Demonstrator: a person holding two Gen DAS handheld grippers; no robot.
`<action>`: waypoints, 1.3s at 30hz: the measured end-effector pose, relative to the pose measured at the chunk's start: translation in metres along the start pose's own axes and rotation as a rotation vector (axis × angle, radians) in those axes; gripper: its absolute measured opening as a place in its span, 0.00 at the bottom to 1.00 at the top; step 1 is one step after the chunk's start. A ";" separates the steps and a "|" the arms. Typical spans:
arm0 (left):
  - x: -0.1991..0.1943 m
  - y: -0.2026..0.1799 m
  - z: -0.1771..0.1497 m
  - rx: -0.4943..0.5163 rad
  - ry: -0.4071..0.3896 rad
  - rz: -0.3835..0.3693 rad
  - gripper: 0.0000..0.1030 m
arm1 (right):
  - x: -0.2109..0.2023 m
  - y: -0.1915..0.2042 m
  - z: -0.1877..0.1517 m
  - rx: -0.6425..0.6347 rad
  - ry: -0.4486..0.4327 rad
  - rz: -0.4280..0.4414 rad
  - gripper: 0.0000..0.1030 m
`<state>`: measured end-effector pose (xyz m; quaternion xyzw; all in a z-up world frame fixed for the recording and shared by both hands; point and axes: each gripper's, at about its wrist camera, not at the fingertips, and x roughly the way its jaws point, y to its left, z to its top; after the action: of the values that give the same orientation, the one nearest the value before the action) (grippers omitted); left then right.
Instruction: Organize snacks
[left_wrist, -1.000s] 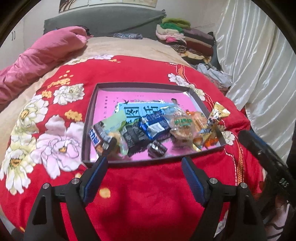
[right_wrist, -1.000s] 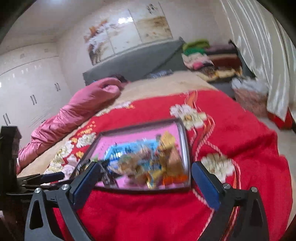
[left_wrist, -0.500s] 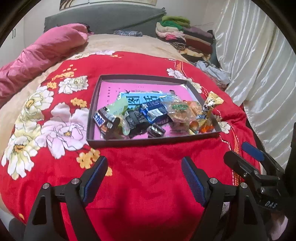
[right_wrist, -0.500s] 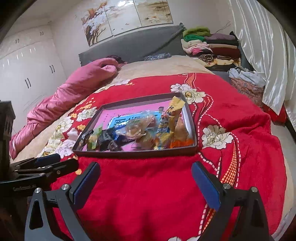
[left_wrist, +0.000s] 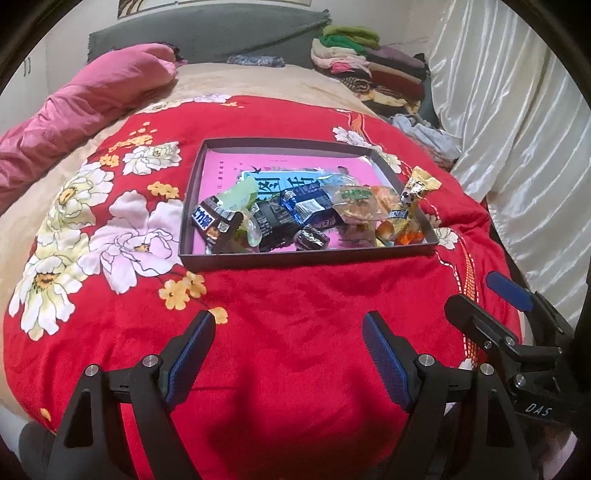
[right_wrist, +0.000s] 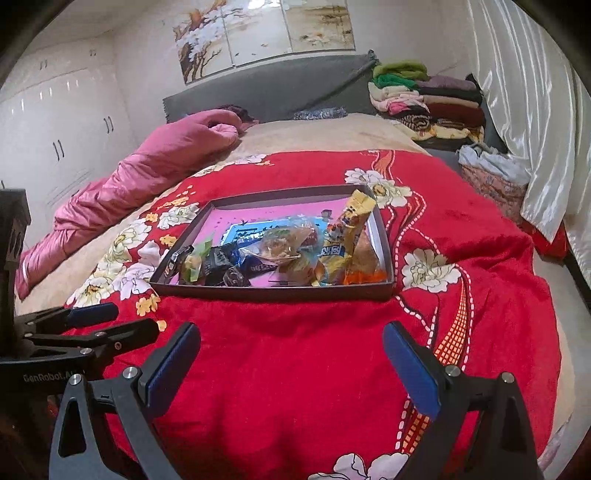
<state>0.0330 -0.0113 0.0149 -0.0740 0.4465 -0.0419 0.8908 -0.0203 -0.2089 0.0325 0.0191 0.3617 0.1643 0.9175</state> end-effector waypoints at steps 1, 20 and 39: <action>-0.001 0.001 0.000 -0.003 0.000 0.002 0.80 | 0.000 0.002 0.000 -0.009 -0.002 0.001 0.97; -0.005 0.006 -0.007 -0.004 0.016 0.006 0.80 | 0.004 0.000 -0.002 -0.025 0.013 -0.011 0.97; -0.003 0.004 -0.007 0.001 0.023 0.014 0.80 | 0.005 0.005 -0.002 -0.055 0.007 -0.003 0.97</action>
<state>0.0255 -0.0076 0.0126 -0.0699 0.4571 -0.0370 0.8859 -0.0196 -0.2028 0.0282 -0.0071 0.3602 0.1729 0.9167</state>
